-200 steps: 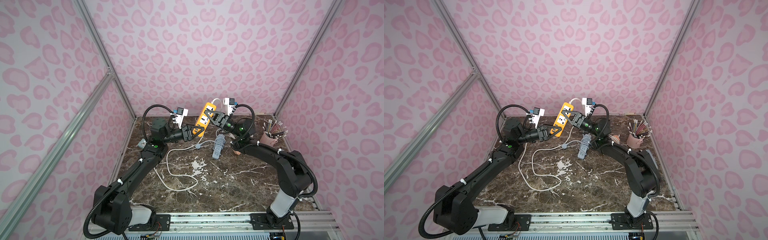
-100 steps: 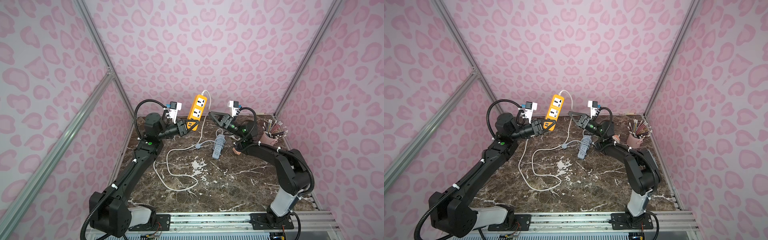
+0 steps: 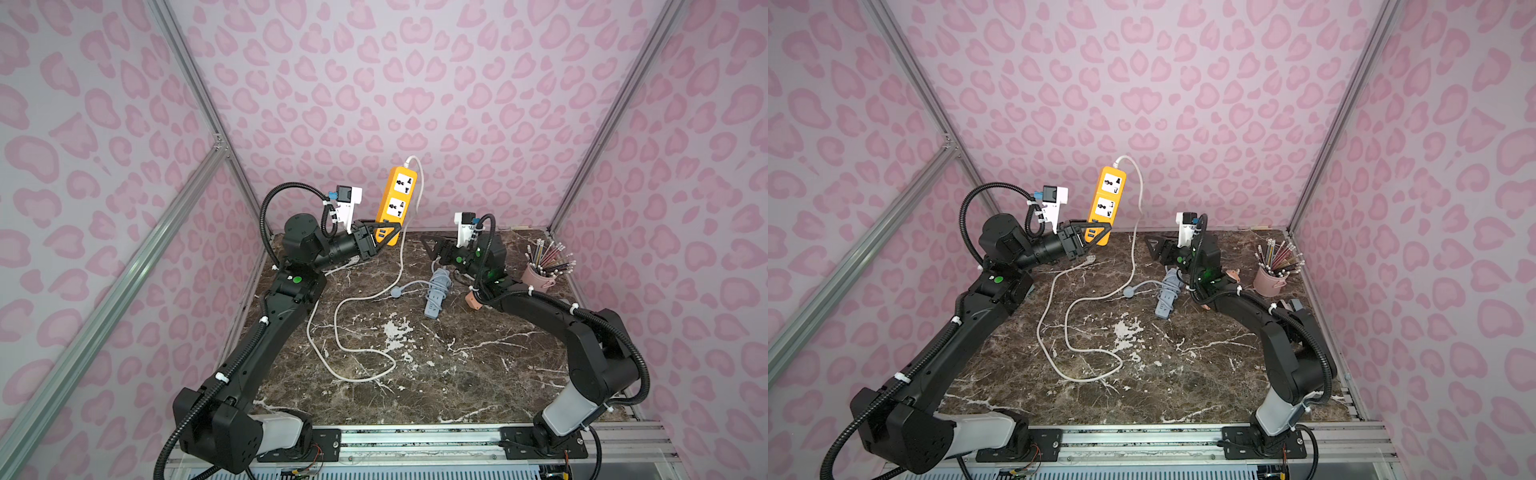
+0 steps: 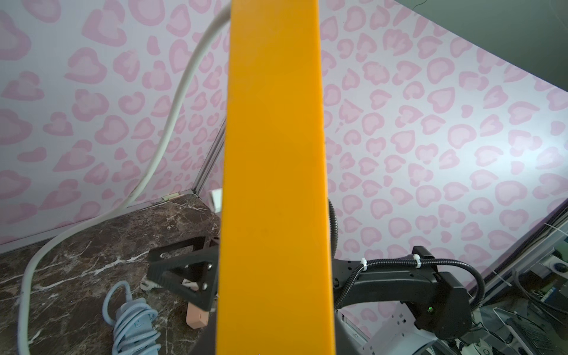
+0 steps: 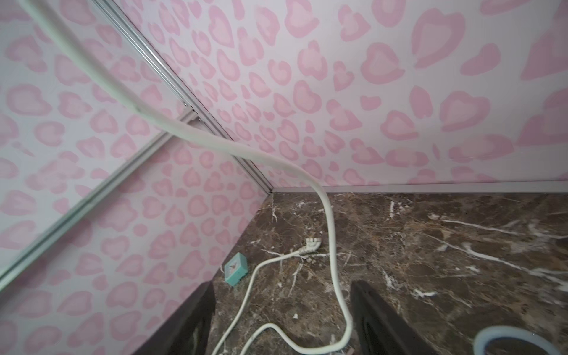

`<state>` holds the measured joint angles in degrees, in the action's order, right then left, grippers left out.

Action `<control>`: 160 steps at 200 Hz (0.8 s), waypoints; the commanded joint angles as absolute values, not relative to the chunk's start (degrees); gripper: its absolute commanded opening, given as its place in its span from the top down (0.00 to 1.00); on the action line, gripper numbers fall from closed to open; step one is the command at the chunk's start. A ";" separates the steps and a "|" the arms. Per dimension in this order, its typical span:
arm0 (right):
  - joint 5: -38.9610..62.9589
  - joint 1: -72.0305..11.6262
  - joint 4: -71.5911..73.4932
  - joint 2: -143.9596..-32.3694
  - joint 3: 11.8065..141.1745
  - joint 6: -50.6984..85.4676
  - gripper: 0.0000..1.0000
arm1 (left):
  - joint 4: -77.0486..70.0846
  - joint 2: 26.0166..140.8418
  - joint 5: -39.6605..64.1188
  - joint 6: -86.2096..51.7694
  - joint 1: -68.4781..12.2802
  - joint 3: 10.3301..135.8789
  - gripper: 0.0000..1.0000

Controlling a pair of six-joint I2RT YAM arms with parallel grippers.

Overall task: Wrap the cord around the power strip
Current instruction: Pick up the power strip from the center of the board, then wrap the power cord around the power strip.

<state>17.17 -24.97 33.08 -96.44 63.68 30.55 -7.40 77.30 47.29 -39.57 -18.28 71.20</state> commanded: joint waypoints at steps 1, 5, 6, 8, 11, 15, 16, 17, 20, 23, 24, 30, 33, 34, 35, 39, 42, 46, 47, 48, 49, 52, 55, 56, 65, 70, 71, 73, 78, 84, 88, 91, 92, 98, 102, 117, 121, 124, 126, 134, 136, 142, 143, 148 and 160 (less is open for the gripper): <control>7.96 -27.57 34.90 -98.82 65.16 20.87 0.23 | -8.65 77.26 46.78 -40.46 -19.04 72.51 0.97; 6.91 -27.99 35.27 -99.57 65.71 20.49 0.23 | -8.68 77.17 46.74 -40.63 -19.29 72.55 0.97; 6.62 -28.10 35.39 -99.75 65.86 20.39 0.23 | -8.69 77.13 46.70 -40.66 -19.31 72.57 0.97; 6.07 -28.30 35.65 -100.17 66.14 20.33 0.23 | -8.65 77.03 46.68 -40.75 -19.37 72.59 0.97; 5.30 -28.40 36.06 -100.80 66.55 20.31 0.23 | -8.68 76.93 46.67 -40.83 -19.55 72.60 0.97; 4.43 -28.52 36.84 -101.53 67.07 20.49 0.23 | -8.63 76.75 46.59 -40.89 -19.80 72.49 0.97; 4.24 -28.50 37.01 -101.70 67.15 20.53 0.23 | -8.67 76.69 46.58 -40.92 -19.83 72.45 0.97; 4.01 -28.53 37.22 -101.78 67.28 20.64 0.23 | -8.68 76.67 46.58 -40.98 -19.85 72.44 0.97; 3.38 -28.58 37.79 -102.45 67.55 20.92 0.23 | -8.59 76.50 46.58 -41.04 -19.97 72.49 0.97; 2.82 -28.53 39.12 -103.03 67.70 21.18 0.23 | -8.59 76.28 46.53 -41.04 -20.06 72.38 0.97; 2.64 -28.51 39.60 -103.19 67.73 21.27 0.23 | -8.56 76.20 46.51 -41.04 -20.14 72.40 0.97; 1.34 -28.53 42.98 -104.39 67.81 21.47 0.23 | -8.44 75.78 46.33 -41.21 -20.34 72.21 0.97; 0.82 -28.52 44.39 -104.94 67.89 21.52 0.23 | -8.44 75.62 46.24 -41.26 -20.37 72.13 0.97; 0.67 -28.50 44.78 -105.16 67.96 21.53 0.23 | -8.44 75.52 46.28 -41.29 -20.43 72.06 0.97; 0.60 -28.49 44.98 -105.40 68.08 21.53 0.23 | -8.39 75.42 46.26 -41.34 -20.41 72.02 0.97; 0.13 -28.40 46.17 -106.09 68.72 21.53 0.23 | -8.39 75.14 46.15 -41.46 -20.47 71.91 0.97; 0.03 -28.46 46.41 -106.68 69.25 21.53 0.23 | -8.42 74.95 46.15 -41.53 -20.49 71.77 0.97; -0.08 -28.29 46.57 -107.68 70.47 21.52 0.24 | -8.43 74.65 46.17 -41.59 -20.48 71.60 0.97; -0.13 -28.25 46.53 -107.93 70.78 21.48 0.24 | -8.43 74.59 46.15 -41.63 -20.48 71.57 0.97; -0.11 -28.28 46.51 -108.20 70.94 21.46 0.24 | -8.44 74.52 46.19 -41.69 -20.48 71.56 0.97; -0.14 -28.25 46.46 -108.41 71.42 21.41 0.24 | -8.39 74.44 46.17 -41.67 -20.48 71.55 0.97; -0.07 -28.21 46.51 -109.18 72.47 21.30 0.24 | -8.32 74.24 46.15 -41.76 -20.56 71.46 0.97; -0.18 -28.24 46.51 -109.89 73.38 21.13 0.24 | -8.23 74.00 46.09 -41.85 -20.49 71.38 0.97; -0.27 -28.23 46.54 -110.14 73.61 21.07 0.24 | -8.24 73.96 46.12 -41.93 -20.48 71.33 0.97; -1.06 -28.29 47.45 -112.11 76.06 20.85 0.25 | -8.29 73.36 46.22 -42.21 -20.55 70.98 0.97; -1.05 -28.27 48.25 -113.27 77.27 20.71 0.26 | -8.43 73.09 46.30 -42.51 -20.53 70.73 0.97; -1.05 -28.24 48.34 -113.45 77.40 20.64 0.27 | -8.43 73.06 46.31 -42.61 -20.55 70.70 0.97; -1.05 -28.33 48.63 -113.88 77.47 20.58 0.27 | -8.44 72.98 46.32 -42.65 -20.52 70.63 0.97; -1.05 -28.36 49.25 -114.74 79.95 20.34 0.28 | -8.52 72.67 46.32 -42.86 -20.51 70.37 0.97; -0.93 -28.52 49.80 -115.75 81.24 20.07 0.31 | -8.61 72.47 46.35 -43.05 -20.51 70.03 0.97; -0.73 -28.48 50.29 -116.32 82.04 19.89 0.33 | -8.58 72.38 46.24 -43.26 -20.49 69.87 0.97; -0.37 -28.67 50.68 -116.78 82.53 19.87 0.35 | -8.65 72.33 46.28 -43.33 -20.51 69.73 0.97; -0.23 -28.66 50.74 -116.97 82.71 19.87 0.37 | -8.63 72.29 46.25 -43.33 -20.50 69.67 0.97; 0.62 -28.85 50.87 -117.71 83.68 19.95 0.45 | -8.83 72.25 46.15 -43.50 -20.52 69.53 0.97; 1.05 -29.07 50.89 -118.04 84.04 19.95 0.51 | -8.92 72.25 46.14 -43.73 -20.44 69.48 0.97; 1.15 -30.29 50.37 -118.16 83.97 18.68 0.77 | -9.24 72.25 45.76 -44.20 -19.48 69.63 0.97; 1.09 -30.66 49.87 -117.91 83.65 18.17 0.81 | -8.92 72.20 45.45 -44.14 -18.97 69.83 0.97; 0.99 -30.89 49.26 -117.68 83.33 17.74 0.84 | -8.55 72.32 45.19 -44.08 -18.44 69.93 0.97; 0.93 -31.21 48.90 -117.51 83.15 17.40 0.85 | -8.31 72.33 45.00 -44.04 -17.95 70.02 0.97; 0.51 -32.12 46.02 -116.65 82.64 16.00 0.92 | -7.69 72.42 44.41 -44.16 -15.88 70.14 0.97; 0.44 -32.31 45.34 -116.39 82.40 15.71 0.93 | -7.57 72.49 44.26 -44.22 -15.15 70.14 0.97; 0.32 -33.10 43.35 -115.49 81.75 14.68 0.97 | -7.47 72.70 43.95 -44.45 -13.37 70.05 0.97; 0.25 -33.25 42.99 -115.40 81.70 14.50 0.98 | -7.34 72.74 43.90 -44.42 -13.01 70.05 0.97; 0.09 -34.15 40.71 -114.41 80.89 13.32 1.00 | -6.74 73.05 43.35 -44.23 -11.66 70.10 0.97; -0.82 -36.30 34.71 -112.63 80.23 10.11 1.00 | -2.94 74.26 41.75 -40.61 -9.29 71.21 0.97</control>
